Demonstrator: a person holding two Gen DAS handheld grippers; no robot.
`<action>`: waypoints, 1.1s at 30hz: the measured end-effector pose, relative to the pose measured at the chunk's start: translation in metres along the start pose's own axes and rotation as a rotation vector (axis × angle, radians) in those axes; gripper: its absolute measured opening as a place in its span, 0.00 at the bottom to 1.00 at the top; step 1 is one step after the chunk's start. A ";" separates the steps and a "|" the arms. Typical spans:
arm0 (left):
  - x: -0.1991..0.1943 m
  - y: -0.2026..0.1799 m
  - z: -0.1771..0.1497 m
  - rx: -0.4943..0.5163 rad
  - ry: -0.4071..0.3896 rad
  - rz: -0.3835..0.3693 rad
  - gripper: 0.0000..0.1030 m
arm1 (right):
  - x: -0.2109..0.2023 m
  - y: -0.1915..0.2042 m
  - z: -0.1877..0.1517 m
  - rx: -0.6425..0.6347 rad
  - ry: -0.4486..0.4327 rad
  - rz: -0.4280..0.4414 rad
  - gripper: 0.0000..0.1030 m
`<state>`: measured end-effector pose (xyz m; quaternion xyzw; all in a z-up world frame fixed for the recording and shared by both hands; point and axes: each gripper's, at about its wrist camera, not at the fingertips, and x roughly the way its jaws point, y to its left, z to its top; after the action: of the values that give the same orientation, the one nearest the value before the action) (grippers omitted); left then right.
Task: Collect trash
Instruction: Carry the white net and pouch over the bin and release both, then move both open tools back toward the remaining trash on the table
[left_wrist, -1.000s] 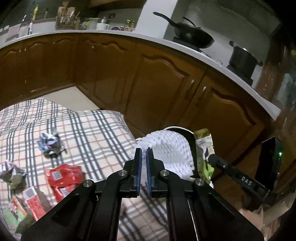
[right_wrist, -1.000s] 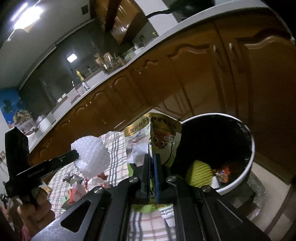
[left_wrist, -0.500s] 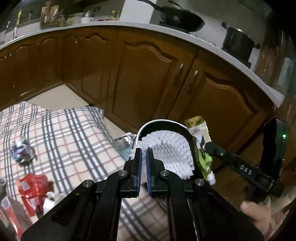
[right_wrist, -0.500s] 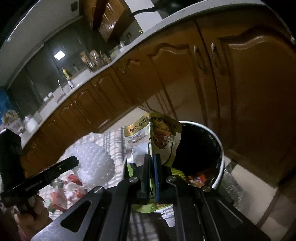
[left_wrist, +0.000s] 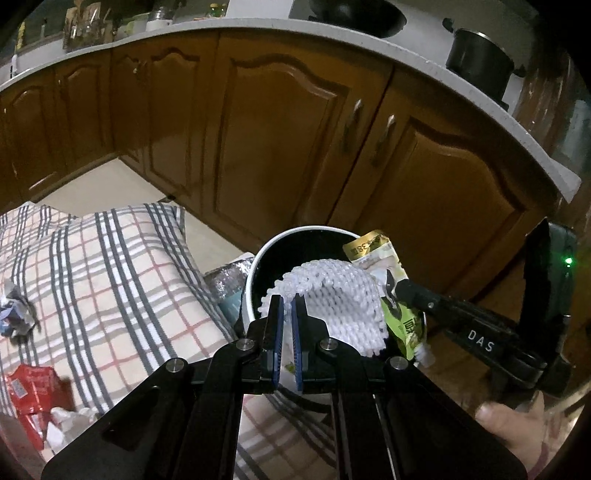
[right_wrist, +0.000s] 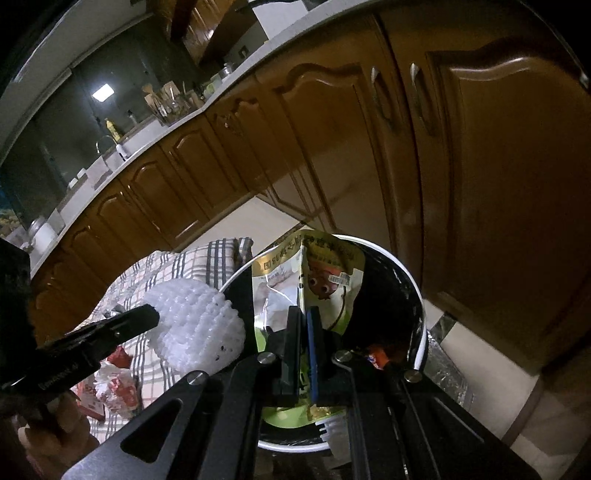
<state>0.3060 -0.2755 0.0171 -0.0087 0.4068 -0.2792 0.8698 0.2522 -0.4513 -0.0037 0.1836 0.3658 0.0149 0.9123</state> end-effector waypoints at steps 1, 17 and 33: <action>0.004 0.000 0.001 -0.001 0.006 -0.003 0.04 | 0.001 -0.001 0.001 0.000 0.003 0.000 0.03; -0.001 0.005 -0.014 -0.036 0.014 -0.038 0.33 | -0.005 -0.019 0.002 0.080 -0.024 0.043 0.71; -0.077 0.065 -0.060 -0.167 -0.087 0.044 0.38 | -0.026 0.033 -0.039 0.068 -0.070 0.215 0.84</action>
<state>0.2545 -0.1696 0.0154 -0.0843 0.3903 -0.2244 0.8889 0.2100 -0.4120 -0.0009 0.2533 0.3120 0.0938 0.9109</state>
